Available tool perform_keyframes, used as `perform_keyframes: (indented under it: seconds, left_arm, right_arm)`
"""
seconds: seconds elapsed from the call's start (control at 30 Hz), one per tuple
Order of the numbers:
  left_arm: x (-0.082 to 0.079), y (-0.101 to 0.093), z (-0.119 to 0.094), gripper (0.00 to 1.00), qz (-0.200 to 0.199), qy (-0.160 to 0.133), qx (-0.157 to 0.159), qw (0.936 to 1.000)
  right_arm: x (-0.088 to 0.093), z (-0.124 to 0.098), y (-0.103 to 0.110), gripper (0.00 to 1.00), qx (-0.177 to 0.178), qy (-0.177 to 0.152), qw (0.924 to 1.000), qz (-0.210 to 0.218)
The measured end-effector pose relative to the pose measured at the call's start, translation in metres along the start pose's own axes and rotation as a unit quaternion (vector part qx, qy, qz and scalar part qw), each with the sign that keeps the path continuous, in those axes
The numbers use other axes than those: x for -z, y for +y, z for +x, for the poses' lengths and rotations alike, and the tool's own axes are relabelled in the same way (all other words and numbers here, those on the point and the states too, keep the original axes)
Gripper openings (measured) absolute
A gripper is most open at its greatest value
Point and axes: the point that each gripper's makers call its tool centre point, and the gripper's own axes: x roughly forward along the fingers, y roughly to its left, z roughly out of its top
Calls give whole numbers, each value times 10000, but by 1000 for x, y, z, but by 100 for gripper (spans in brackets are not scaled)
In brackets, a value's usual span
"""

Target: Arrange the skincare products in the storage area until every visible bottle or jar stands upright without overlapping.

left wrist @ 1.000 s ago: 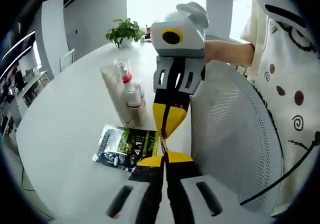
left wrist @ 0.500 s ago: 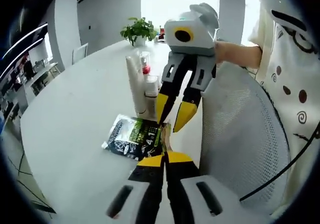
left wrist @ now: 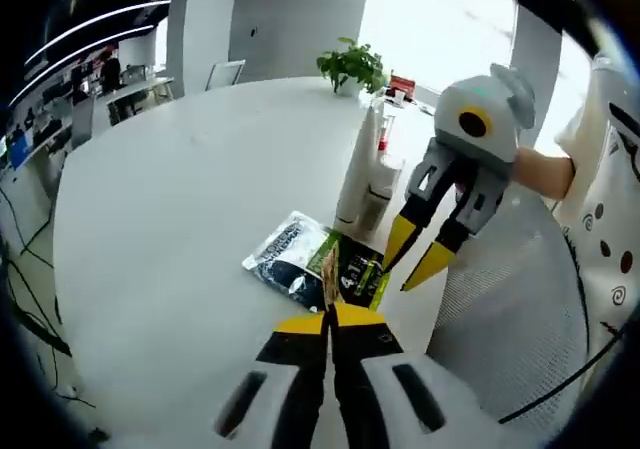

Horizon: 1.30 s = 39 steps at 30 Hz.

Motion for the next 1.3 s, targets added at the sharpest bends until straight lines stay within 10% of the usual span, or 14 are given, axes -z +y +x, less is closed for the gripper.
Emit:
perform_keyframes:
  seconds: [0.5,1.3]
  left_arm:
    - [19,48,19,0,-1040,180,-178,9943]
    - [42,64,46,0,-1020,948,-429,9893]
  right_arm:
    - [-14,31,-11,15,430,-163,9957,-802]
    - [-18,78,-59,12,1040,-286,9892,-990]
